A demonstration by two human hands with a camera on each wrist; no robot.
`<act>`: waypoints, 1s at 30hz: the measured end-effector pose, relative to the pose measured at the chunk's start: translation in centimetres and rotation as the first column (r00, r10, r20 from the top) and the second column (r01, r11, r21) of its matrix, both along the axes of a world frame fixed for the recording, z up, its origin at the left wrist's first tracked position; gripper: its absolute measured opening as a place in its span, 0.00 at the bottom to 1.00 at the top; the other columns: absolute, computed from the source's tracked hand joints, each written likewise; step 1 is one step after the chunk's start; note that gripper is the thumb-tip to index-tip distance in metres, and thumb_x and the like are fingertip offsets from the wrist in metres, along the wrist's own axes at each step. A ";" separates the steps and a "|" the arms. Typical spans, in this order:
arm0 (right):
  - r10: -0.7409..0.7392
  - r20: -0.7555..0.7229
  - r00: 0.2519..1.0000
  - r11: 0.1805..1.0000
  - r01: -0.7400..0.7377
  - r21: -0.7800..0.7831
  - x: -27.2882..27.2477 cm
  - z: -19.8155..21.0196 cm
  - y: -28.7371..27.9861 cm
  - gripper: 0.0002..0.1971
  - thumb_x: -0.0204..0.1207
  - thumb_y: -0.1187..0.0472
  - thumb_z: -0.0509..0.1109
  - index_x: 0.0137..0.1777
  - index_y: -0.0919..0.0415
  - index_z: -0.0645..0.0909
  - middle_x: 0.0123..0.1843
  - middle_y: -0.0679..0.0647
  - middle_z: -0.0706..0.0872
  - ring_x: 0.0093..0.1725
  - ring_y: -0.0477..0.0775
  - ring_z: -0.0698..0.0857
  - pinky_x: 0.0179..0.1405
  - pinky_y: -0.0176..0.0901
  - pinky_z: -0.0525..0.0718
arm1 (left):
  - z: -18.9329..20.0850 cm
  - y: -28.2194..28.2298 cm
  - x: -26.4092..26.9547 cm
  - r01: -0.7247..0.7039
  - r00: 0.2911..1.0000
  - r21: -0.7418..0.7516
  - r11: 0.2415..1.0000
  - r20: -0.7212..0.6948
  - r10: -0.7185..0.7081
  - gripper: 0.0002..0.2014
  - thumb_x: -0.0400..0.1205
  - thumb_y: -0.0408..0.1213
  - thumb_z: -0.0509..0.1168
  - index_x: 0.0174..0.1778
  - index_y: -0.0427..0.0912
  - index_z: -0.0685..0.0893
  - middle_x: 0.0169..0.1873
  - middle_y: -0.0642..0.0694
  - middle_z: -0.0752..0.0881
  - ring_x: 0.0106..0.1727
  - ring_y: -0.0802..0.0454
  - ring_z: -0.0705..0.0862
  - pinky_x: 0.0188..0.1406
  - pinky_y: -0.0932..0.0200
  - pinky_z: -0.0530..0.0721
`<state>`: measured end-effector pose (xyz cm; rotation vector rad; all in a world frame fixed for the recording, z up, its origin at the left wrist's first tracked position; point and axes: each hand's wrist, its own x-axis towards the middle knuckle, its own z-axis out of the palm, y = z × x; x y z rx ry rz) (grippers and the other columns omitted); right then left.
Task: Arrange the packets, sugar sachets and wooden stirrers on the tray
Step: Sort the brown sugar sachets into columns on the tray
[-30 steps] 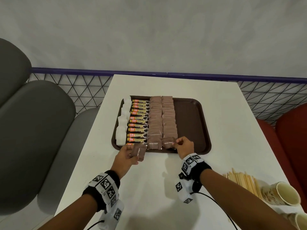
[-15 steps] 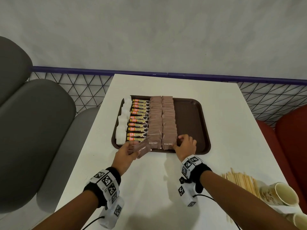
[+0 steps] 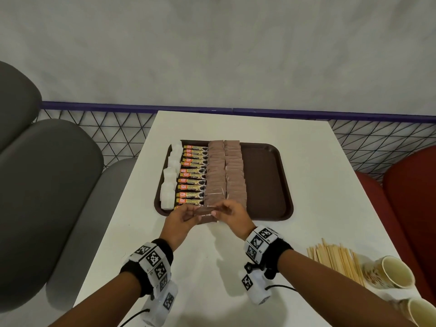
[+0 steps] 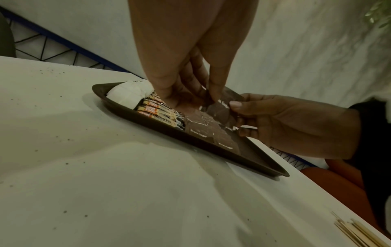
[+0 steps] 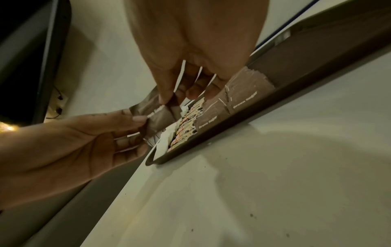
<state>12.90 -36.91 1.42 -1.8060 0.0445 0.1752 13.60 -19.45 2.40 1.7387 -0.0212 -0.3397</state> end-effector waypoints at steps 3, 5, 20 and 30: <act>-0.180 0.029 0.983 0.979 0.182 -0.095 0.3 0.1 -1.5 0.06 0.74 0.68 0.71 0.45 0.56 0.85 0.39 0.53 0.85 0.40 0.46 0.83 0.46 0.37 0.80 | 0.0 0.1 0.1 -0.028 1.000 -0.031 0.999 -0.014 0.028 0.09 0.77 0.22 0.67 0.46 0.41 0.83 0.40 0.46 0.86 0.42 0.56 0.83 0.38 0.75 0.80; -0.304 0.031 0.952 0.939 0.305 -0.161 0.5 0.2 -3.1 0.07 0.74 0.67 0.70 0.51 0.65 0.85 0.39 0.54 0.85 0.41 0.50 0.82 0.42 0.33 0.78 | 0.0 0.4 0.2 -0.043 0.999 -0.039 0.998 -0.028 0.042 0.08 0.78 0.23 0.67 0.47 0.39 0.83 0.40 0.45 0.86 0.43 0.55 0.83 0.37 0.76 0.80; -0.289 -0.069 0.955 0.706 0.164 -0.689 1.9 -1.6 -5.6 0.10 0.76 0.56 0.68 0.54 0.53 0.85 0.51 0.55 0.87 0.60 0.58 0.77 0.62 0.50 0.75 | -0.1 0.2 0.2 -0.022 0.997 -0.024 0.999 -0.081 0.021 0.08 0.77 0.22 0.67 0.44 0.40 0.84 0.41 0.43 0.87 0.43 0.53 0.83 0.37 0.76 0.80; -0.425 0.164 0.890 0.650 0.426 -0.630 -1.3 -0.8 -6.4 0.21 0.73 0.57 0.71 0.65 0.57 0.75 0.61 0.56 0.78 0.62 0.57 0.71 0.59 0.44 0.69 | -0.4 -1.9 -0.4 0.116 0.980 -0.059 0.991 -0.154 -0.124 0.09 0.80 0.23 0.63 0.45 0.40 0.84 0.39 0.44 0.86 0.41 0.50 0.82 0.40 0.64 0.79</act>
